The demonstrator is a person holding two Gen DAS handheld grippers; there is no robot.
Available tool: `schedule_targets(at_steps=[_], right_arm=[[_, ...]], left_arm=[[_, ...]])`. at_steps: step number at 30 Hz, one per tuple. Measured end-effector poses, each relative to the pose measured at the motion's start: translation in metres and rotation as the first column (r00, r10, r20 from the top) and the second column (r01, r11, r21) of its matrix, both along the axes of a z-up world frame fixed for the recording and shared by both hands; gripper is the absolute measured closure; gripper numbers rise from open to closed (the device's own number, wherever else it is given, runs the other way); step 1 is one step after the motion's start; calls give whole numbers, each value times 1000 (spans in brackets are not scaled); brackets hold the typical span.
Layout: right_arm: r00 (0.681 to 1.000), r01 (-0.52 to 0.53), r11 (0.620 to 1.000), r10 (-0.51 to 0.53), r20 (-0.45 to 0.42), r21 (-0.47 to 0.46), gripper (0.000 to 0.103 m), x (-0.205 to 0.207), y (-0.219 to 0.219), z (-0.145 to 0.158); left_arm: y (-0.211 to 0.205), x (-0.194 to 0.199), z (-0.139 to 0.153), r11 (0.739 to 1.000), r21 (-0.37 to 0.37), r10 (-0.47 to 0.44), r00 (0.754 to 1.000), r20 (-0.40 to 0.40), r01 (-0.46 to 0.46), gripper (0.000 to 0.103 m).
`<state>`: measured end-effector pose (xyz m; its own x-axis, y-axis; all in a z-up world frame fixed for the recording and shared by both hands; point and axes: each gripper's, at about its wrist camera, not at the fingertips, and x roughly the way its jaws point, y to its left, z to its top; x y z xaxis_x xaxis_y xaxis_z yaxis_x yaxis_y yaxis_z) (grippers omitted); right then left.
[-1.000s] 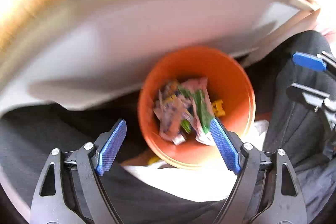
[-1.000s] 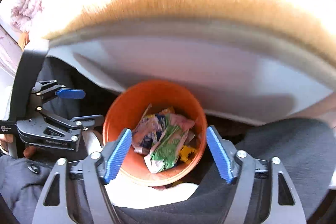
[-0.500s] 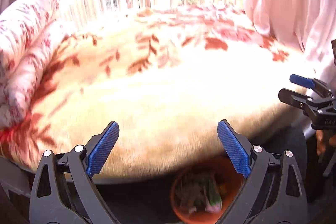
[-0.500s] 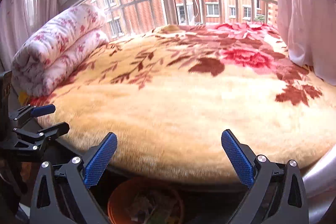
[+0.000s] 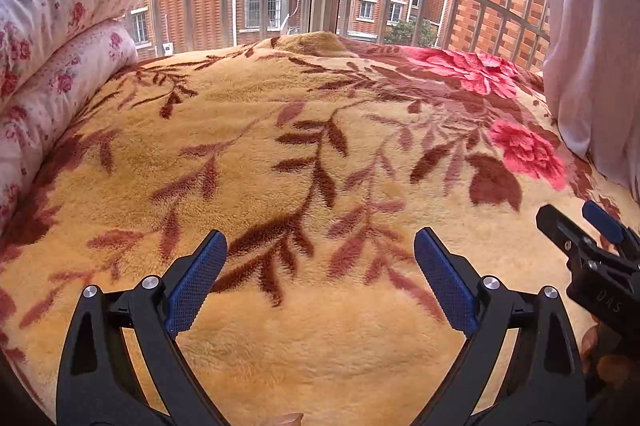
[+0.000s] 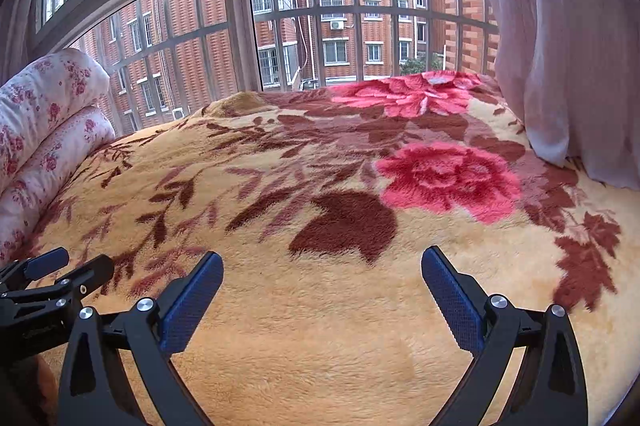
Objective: Collect trash
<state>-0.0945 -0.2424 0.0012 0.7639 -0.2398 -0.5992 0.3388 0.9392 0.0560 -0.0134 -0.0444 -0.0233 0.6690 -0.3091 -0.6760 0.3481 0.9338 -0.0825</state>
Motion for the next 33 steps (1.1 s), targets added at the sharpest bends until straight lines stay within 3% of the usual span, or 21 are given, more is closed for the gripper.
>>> schedule_targets(at_steps=[6,18,33], right_arm=[[998,-1,1000,2,-69,15,5,7,4,-21],[993,34,998,-28,-116,46,5,12,-3,-31],[992,37,997,-28,-121,68,5,12,-6,-34]], left_arm=[[5,16,-22,999,-2,34,995,-98,-34,11],[-7,13,-28,998,65,14,996,-93,-8,11],[-7,15,-29,998,67,16,994,-106,-9,11]])
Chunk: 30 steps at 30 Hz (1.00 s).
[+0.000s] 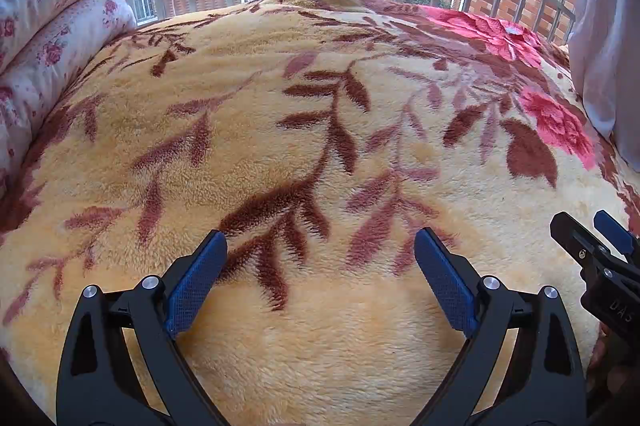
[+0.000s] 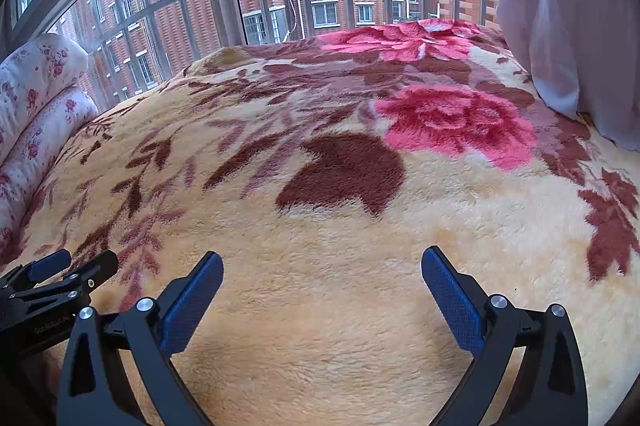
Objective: Collect trash
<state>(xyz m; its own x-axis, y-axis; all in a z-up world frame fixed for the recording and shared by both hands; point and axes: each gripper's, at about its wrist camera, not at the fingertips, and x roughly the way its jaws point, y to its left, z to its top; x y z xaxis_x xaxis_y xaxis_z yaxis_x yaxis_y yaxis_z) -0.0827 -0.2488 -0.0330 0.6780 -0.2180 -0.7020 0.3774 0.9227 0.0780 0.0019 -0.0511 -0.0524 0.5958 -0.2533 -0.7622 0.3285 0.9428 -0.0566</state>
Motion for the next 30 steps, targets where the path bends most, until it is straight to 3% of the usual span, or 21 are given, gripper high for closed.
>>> schedule_targets(at_steps=[30], right_arm=[[1000,0,1000,0,-1,4,5,0,0,-2]], left_arm=[[2,0,1,1000,-15,13,1000,1,-13,11]])
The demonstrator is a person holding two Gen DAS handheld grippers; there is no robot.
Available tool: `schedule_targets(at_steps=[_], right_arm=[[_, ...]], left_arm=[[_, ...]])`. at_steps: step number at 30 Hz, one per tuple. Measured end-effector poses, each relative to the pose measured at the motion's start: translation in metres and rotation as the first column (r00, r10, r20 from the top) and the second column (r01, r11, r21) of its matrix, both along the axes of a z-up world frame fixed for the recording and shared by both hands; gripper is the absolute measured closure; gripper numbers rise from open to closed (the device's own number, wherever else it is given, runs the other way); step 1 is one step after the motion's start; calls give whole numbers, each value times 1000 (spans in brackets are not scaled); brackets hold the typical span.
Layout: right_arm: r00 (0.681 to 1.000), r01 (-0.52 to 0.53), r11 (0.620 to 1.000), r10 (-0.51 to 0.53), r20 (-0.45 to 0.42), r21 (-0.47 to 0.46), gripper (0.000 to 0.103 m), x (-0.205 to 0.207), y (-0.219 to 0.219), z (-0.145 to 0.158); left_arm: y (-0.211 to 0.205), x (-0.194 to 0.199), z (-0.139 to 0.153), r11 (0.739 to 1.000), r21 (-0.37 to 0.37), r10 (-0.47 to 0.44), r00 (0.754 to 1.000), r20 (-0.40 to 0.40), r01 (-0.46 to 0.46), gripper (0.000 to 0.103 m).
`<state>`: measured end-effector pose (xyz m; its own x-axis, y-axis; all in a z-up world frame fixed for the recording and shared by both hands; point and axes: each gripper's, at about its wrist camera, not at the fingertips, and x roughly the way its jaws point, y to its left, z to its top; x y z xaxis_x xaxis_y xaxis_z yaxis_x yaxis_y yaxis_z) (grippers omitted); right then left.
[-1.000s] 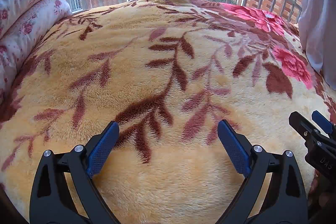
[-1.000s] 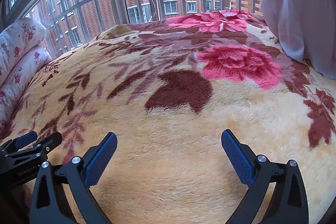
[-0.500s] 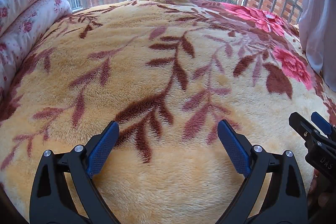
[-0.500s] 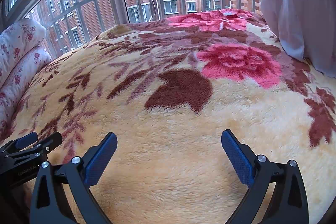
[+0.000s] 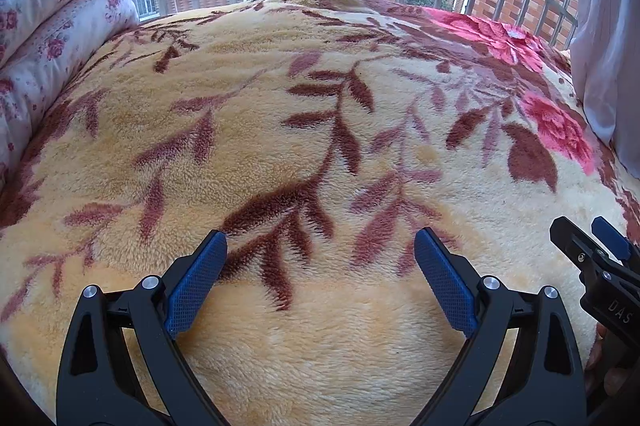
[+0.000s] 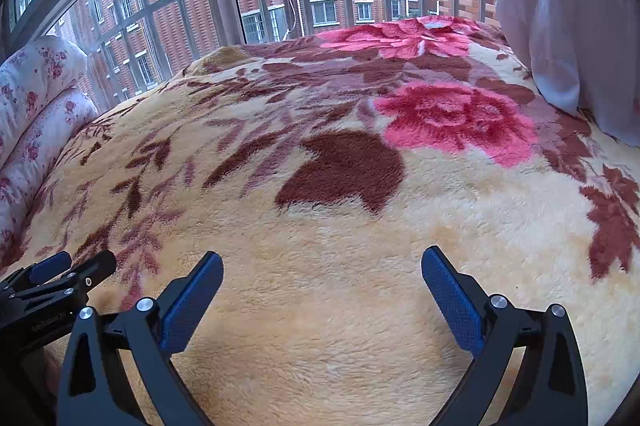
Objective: Collect trash
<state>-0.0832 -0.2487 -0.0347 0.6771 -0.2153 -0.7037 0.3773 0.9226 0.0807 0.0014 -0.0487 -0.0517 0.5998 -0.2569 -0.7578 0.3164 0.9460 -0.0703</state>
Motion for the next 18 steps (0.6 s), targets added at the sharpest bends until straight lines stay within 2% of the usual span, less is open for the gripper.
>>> schedule_targets(at_steps=[9,14,18], right_arm=[[1000,2,1000,-2,-2,1,5,0,0,-1],[1000,4,1000,-4,-3,3,5,0,0,-2],[1000,4,1000,-4,-3,3,5,-1,0,-2]], left_arm=[[-1,-1,2,1000,-8,-17,1000,19,17,11],[-1,2,-2,1000,-1,-21,1000,-19,21,11],[-1,1,-2,1000,-1,-19,1000,-15,19,11]])
